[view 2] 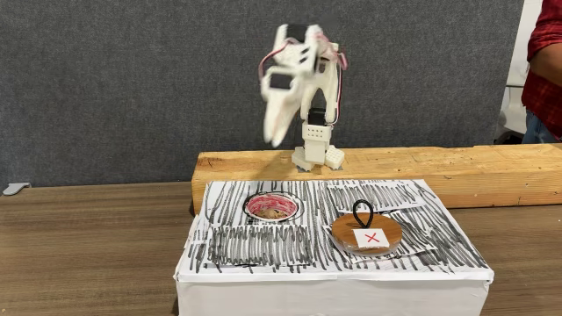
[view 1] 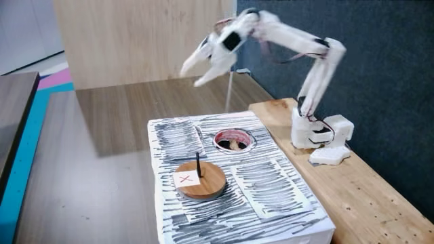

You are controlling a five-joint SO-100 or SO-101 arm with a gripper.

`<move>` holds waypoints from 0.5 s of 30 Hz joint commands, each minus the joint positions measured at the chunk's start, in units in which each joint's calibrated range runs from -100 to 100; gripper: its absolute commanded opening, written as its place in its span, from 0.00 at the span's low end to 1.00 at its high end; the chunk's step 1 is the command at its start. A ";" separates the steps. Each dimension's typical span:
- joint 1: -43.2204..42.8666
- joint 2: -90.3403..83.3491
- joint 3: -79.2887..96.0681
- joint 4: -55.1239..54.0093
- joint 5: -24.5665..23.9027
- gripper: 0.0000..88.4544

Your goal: Pick the brown debris from the hole.

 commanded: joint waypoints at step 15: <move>8.83 11.29 -16.62 27.26 4.39 0.19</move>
